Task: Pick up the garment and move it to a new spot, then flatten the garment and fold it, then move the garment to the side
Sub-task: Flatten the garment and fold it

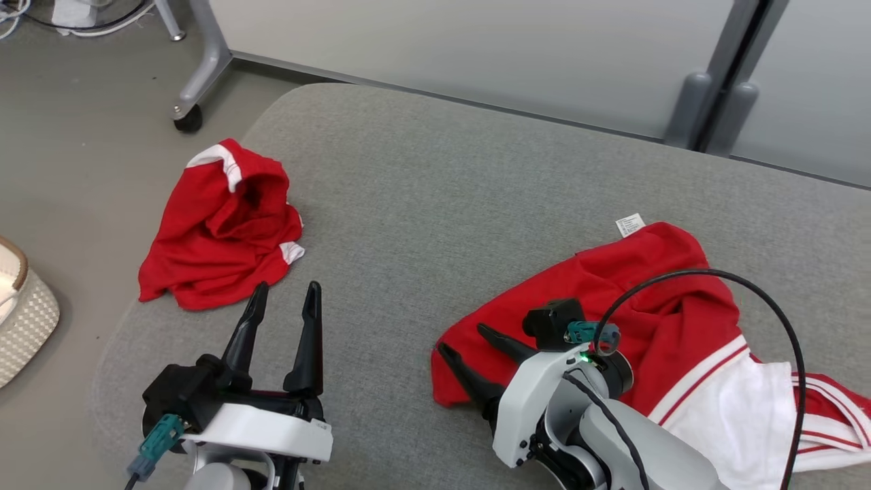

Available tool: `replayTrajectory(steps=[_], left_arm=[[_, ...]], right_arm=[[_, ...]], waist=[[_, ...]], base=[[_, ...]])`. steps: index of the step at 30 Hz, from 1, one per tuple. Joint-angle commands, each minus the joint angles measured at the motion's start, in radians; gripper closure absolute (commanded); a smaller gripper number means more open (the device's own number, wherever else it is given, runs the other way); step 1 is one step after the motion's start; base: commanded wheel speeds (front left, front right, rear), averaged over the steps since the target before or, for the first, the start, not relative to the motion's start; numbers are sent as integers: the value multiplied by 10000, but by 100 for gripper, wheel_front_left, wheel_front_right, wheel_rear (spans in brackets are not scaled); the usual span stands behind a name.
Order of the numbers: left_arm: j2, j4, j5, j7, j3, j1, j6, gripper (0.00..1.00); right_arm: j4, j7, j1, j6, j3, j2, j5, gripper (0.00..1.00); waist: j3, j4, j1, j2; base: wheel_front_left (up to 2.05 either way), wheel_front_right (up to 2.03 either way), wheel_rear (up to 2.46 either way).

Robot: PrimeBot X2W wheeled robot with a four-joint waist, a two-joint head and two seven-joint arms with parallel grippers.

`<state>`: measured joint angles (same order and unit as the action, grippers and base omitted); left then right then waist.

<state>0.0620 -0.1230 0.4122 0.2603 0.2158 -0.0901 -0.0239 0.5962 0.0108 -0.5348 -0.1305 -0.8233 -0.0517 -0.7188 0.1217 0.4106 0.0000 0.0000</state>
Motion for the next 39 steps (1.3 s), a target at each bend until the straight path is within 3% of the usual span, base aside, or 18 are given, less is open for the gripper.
replayTrajectory(steps=[1, 10, 15, 20, 29, 39], left_arm=[[96, -3, -45, 52, -103, -21, 45, 0], [230, 92, -99, 55, -255, 390, 99, 0], [264, 232, -120, 44, -192, 584, 143, 0], [304, 338, -107, 16, -177, 661, 183, 0], [397, 484, -18, -23, -175, 591, 235, 0], [438, 461, 10, -20, -168, 210, 258, 0]], right_arm=[[-103, -311, -68, -5, -130, -58, -234, 0], [-1215, -1433, 500, -5, 221, -1200, -581, 0], [-1647, -1414, 1287, -5, 1200, -2082, -45, 0], [-2255, -952, 2638, -5, 2348, -2456, 466, 0], [-3511, 635, 4900, -5, 4464, -2044, 1621, 0], [-3844, 1242, 4984, -5, 5798, -1100, 2757, 0]], waist=[[-218, -431, 0, 0], [-951, -1956, 0, 0], [-1189, -2734, 0, 0], [-1197, -3132, 0, 0], [-844, -3258, 0, 0], [-301, -2942, 0, 0]], base=[[0, 0, 0], [0, 0, 0], [0, 0, 0], [0, 0, 0], [0, 0, 0], [0, 0, 0]])
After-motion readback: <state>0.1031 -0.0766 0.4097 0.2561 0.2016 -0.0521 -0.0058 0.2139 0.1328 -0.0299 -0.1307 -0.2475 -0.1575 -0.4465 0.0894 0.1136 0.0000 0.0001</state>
